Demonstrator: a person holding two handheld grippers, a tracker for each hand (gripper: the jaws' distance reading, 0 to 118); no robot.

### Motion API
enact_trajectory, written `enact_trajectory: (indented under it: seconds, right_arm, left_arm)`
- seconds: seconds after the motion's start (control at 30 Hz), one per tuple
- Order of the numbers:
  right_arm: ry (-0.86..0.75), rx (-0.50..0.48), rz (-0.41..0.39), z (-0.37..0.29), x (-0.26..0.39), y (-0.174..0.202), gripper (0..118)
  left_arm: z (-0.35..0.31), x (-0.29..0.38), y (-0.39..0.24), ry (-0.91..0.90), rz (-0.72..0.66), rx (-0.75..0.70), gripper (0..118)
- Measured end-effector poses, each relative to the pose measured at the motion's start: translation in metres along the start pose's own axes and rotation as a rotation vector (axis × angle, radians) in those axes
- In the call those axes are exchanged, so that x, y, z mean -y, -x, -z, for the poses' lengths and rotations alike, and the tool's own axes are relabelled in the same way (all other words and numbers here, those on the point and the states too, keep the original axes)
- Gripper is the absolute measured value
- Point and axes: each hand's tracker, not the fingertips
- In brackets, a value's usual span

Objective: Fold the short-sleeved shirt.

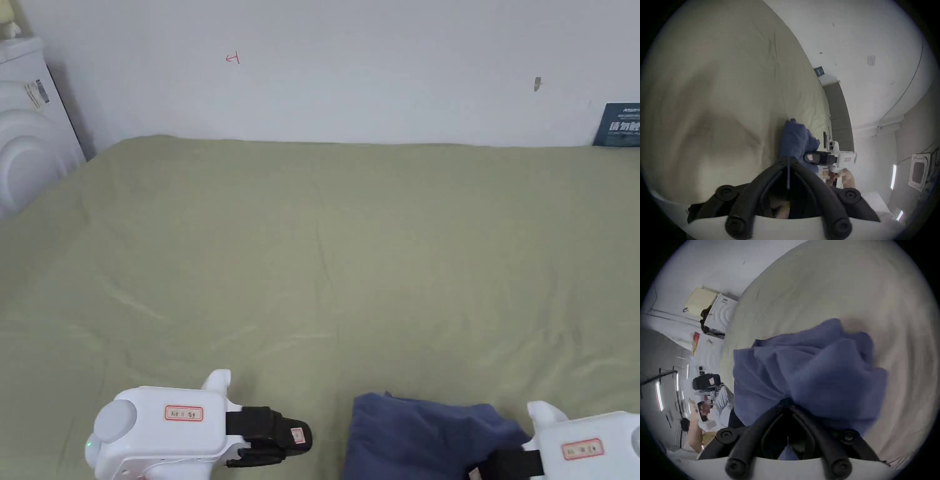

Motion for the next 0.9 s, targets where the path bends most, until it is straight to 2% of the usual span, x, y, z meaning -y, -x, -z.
enact_trajectory:
  seconds: [0.07, 0.1, 0.13, 0.27, 0.4, 0.5, 0.53, 0.57, 0.6, 0.63, 0.67, 0.7, 0.73, 0.83, 0.9]
  right_arm:
    - [0.001, 0.015, -0.012, 0.000, 0.001, 0.007, 0]
    - [0.008, 0.034, -0.039, 0.002, -0.001, 0.011, 0]
    - [0.011, 0.050, -0.057, 0.003, -0.002, 0.014, 0]
    - [0.010, 0.054, -0.068, 0.003, -0.001, 0.015, 0]
    - [0.003, 0.053, -0.068, 0.003, 0.000, 0.014, 0]
    - [0.000, 0.080, -0.071, 0.004, 0.001, 0.022, 0]
    - [0.001, 0.093, -0.079, 0.004, 0.001, 0.024, 0]
    - [0.001, 0.110, -0.096, 0.005, 0.001, 0.026, 0]
    - [0.000, 0.121, -0.102, 0.005, 0.001, 0.029, 0]
    - [0.000, 0.133, -0.113, 0.005, 0.001, 0.031, 0]
    - [0.002, 0.141, -0.124, 0.006, 0.002, 0.034, 0]
    - [0.000, 0.170, -0.138, 0.007, 0.002, 0.037, 0]
    - [-0.005, 0.171, -0.141, 0.007, 0.003, 0.039, 0]
    - [-0.005, 0.196, -0.139, 0.008, 0.002, 0.047, 0]
    - [-0.009, 0.226, -0.149, 0.007, 0.001, 0.059, 0]
  left_arm:
    - [0.015, -0.007, 0.000, 0.053, 0.041, 0.015, 90]
    - [0.026, -0.010, -0.001, 0.078, 0.056, 0.020, 117]
    - [0.037, -0.012, -0.001, 0.101, 0.052, 0.005, 118]
    - [0.066, -0.016, 0.004, 0.133, 0.007, 0.025, 118]
    - [0.091, -0.014, 0.005, 0.100, -0.017, 0.162, 118]
    - [0.105, -0.010, -0.008, 0.118, 0.033, 0.126, 118]
    - [0.108, -0.008, -0.014, 0.143, 0.059, 0.111, 114]
    - [0.109, -0.007, -0.018, 0.181, 0.075, 0.080, 99]
    - [0.111, -0.001, -0.025, 0.214, 0.113, 0.020, 67]
    - [0.113, 0.000, -0.026, 0.223, 0.186, -0.089, 19]
    - [0.116, 0.003, -0.026, 0.228, 0.225, -0.171, 19]
    - [0.112, 0.000, -0.020, 0.215, 0.156, -0.059, 19]
    - [0.110, -0.003, -0.015, 0.194, 0.105, -0.008, 19]
    - [0.107, -0.005, -0.018, 0.204, 0.149, -0.045, 19]
    - [0.100, -0.008, -0.019, 0.196, 0.161, -0.009, 19]
